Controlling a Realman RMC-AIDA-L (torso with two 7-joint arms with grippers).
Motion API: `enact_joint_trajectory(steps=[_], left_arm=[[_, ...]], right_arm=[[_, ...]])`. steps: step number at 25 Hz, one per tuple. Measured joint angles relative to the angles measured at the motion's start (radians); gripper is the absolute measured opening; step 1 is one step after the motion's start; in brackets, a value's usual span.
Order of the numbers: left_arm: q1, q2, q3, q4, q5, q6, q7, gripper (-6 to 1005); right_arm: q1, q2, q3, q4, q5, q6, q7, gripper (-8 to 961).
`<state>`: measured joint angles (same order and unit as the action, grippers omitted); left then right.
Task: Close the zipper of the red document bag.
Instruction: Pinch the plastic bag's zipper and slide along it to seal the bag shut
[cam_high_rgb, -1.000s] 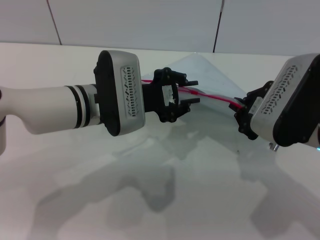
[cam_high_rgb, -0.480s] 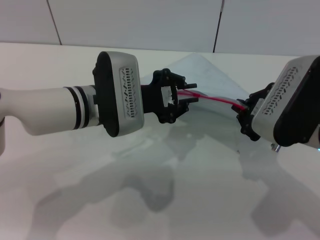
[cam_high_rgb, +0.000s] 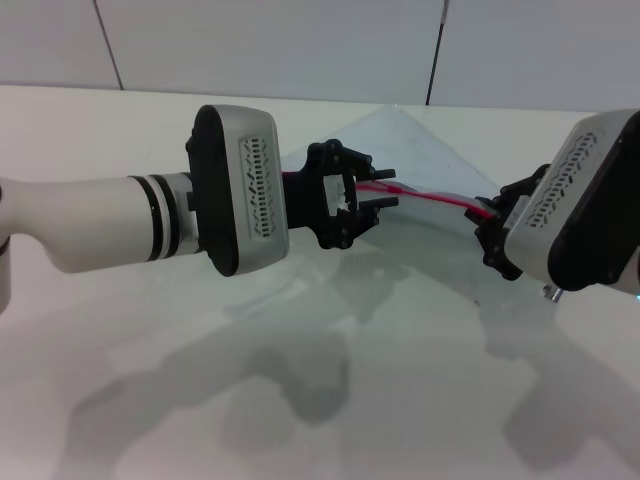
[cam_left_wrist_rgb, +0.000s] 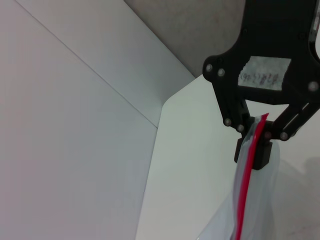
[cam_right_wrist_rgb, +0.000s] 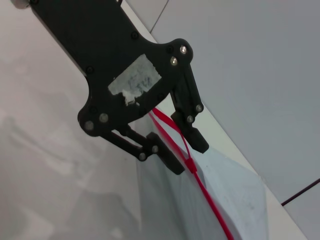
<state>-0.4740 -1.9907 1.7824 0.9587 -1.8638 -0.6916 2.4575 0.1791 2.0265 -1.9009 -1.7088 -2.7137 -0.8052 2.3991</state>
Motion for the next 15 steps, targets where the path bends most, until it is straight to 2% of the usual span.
enact_joint_trajectory(steps=[15], left_arm=[[0.000,0.000,0.004,-0.003,0.004,0.006,0.000,201]], right_arm=[[0.005,0.000,-0.006,0.000,0.000,0.000,0.000,47]])
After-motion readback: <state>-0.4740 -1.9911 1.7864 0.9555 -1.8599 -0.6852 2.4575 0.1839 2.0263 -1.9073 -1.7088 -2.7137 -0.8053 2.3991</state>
